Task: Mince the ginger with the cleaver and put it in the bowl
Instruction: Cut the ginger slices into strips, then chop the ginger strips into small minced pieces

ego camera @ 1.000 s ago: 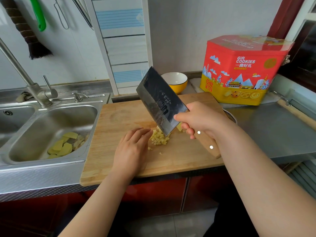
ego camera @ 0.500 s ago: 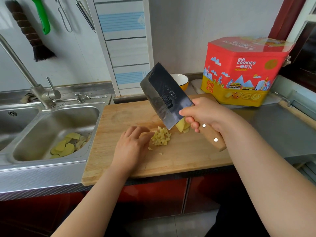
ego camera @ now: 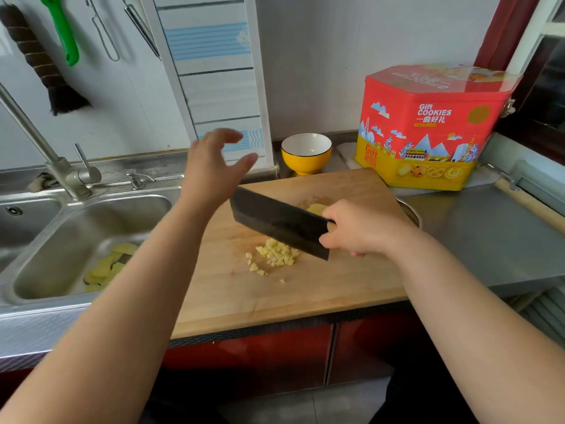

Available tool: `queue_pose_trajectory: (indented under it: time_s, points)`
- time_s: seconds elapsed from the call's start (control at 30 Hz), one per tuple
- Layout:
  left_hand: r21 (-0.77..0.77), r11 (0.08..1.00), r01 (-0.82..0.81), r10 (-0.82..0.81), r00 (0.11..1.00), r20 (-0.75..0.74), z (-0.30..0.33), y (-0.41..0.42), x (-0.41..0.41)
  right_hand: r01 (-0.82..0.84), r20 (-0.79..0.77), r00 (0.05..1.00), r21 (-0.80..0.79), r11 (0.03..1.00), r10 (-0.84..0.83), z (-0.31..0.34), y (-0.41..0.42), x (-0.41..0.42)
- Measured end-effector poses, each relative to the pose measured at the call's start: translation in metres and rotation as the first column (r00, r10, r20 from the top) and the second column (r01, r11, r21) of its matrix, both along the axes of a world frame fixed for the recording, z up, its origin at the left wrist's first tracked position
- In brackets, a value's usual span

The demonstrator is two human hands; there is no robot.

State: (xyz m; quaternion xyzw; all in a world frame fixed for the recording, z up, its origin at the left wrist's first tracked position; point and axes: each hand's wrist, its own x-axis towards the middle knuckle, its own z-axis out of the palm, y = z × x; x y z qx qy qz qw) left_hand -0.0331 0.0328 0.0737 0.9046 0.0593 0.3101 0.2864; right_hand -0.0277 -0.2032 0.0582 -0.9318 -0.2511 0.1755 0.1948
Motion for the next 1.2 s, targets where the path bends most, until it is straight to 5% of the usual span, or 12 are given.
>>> queue_pose_trajectory:
  time_s: [0.07,0.2,0.4,0.6,1.2]
  points:
    - [0.109,0.976,0.189,-0.154,0.951,-0.268,0.016,-0.010,0.027,-0.060,0.110,0.991,-0.087,0.994,0.070,0.004,-0.002,-0.005]
    - [0.157,0.815,0.557,-0.255,0.589,-0.767,0.006,-0.049,0.071,-0.097,0.175,0.977,-0.142,0.985,0.121,0.003,-0.009,-0.008]
    - [0.130,0.678,0.723,-0.152,0.312,-0.938,-0.028,-0.090,0.106,-0.090,0.182,0.976,-0.170,0.981,0.121,0.001,-0.029,-0.016]
    - [0.212,0.593,0.777,-0.117,0.344,-0.932,-0.039,-0.106,0.116,-0.125,0.095,0.986,-0.102,0.987,0.134,-0.010,-0.034,-0.016]
    - [0.195,0.582,0.790,-0.070,0.287,-0.955,-0.050,-0.096,0.115,-0.117,0.062,0.991,-0.068,0.991,0.121,-0.023,-0.035,-0.012]
